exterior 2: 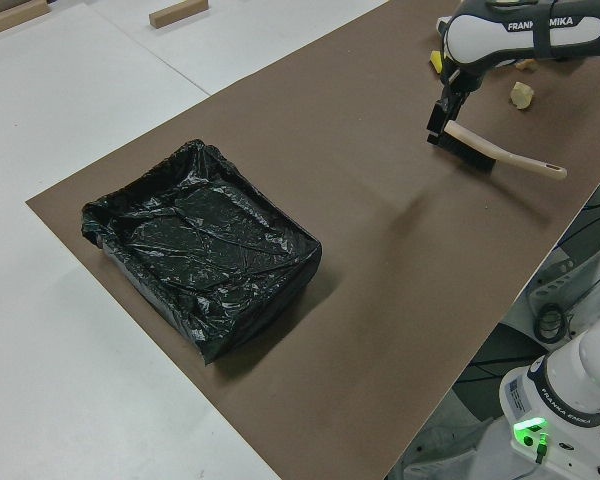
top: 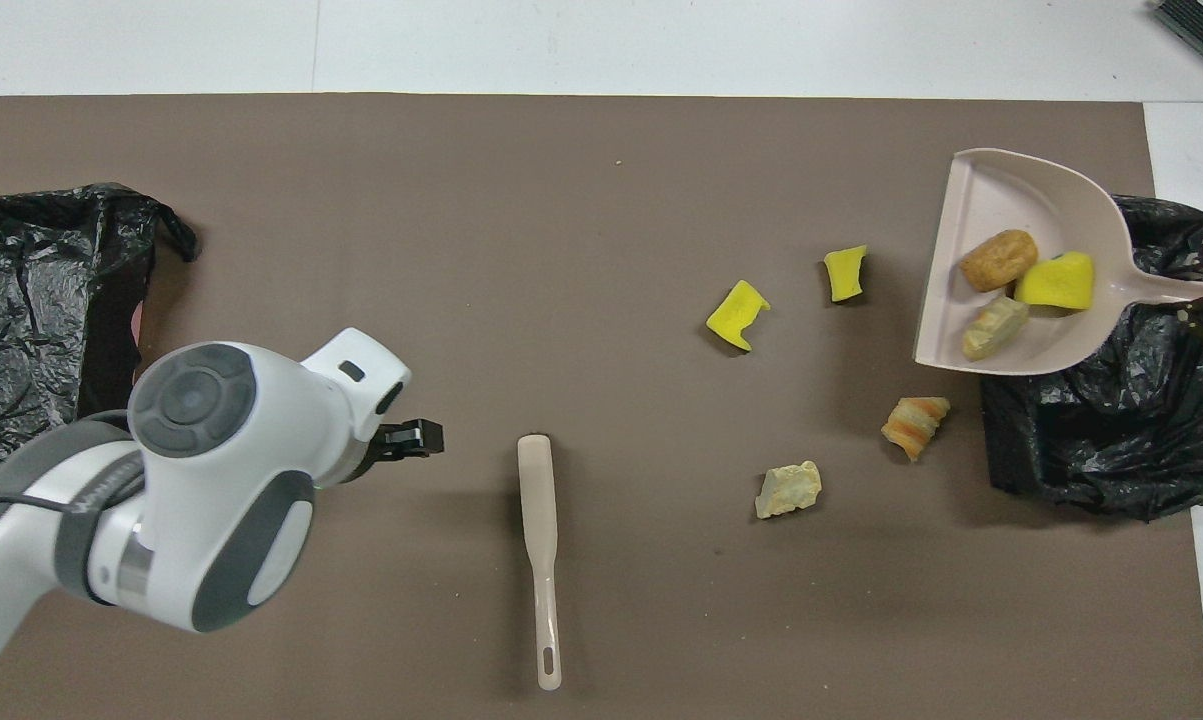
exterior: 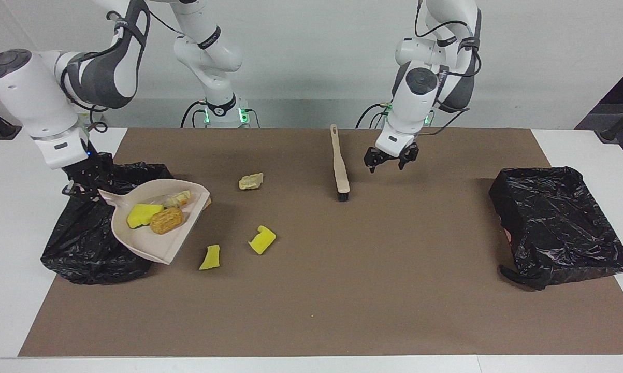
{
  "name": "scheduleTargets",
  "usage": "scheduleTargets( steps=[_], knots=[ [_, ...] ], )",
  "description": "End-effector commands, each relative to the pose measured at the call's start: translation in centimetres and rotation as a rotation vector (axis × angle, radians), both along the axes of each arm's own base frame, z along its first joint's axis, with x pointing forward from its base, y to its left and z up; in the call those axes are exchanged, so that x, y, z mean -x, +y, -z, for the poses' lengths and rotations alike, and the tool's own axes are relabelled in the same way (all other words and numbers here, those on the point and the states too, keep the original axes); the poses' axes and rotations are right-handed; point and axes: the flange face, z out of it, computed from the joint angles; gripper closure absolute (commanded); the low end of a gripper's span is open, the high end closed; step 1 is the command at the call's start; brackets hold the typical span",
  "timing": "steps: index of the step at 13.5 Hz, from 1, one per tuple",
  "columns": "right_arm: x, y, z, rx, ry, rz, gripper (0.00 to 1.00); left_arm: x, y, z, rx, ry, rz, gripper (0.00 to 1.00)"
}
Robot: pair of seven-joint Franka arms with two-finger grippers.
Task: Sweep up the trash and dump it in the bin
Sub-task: 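Tip the dustpan over the bin with the right gripper to dump trash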
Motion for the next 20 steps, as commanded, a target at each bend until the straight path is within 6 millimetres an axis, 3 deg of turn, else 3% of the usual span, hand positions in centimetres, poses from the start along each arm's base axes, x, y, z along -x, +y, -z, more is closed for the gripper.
scheduleTargets(
  steps=[1,4,6,8,10,13,16,20],
  knots=[
    [3.6,-5.3,-1.1,0.006,-0.008,0.002,1.0,-1.9,5.0,-3.3,-0.009,0.032,0.089,0.0],
    [5.5,-10.5,-2.0,0.105,-0.008,-0.03,1.0,-3.4,10.2,-5.6,-0.012,0.052,0.125,0.0],
    [5.9,-12.2,-2.5,0.231,0.012,-0.038,1.0,-4.4,11.7,-8.9,-0.019,0.053,0.122,0.0],
    [6.1,-12.6,-2.5,0.304,0.047,-0.028,1.0,-4.6,13.0,-12.4,-0.022,0.074,0.125,0.0],
    [5.7,-11.8,-2.4,0.381,0.082,0.01,1.0,-4.2,13.3,-14.8,-0.022,0.066,0.124,0.0],
    [4.2,-8.0,-2.0,0.501,0.135,0.066,1.0,-3.9,13.8,-17.6,-0.021,0.057,0.116,0.0],
    [2.8,-2.5,-2.2,0.619,0.182,0.067,1.0,-3.8,14.3,-18.9,-0.019,0.034,0.11,0.0],
    [2.6,-0.8,-2.9,0.745,0.187,0.061,1.0,-3.7,14.0,-21.3,-0.002,-0.036,0.111,0.0]
  ],
)
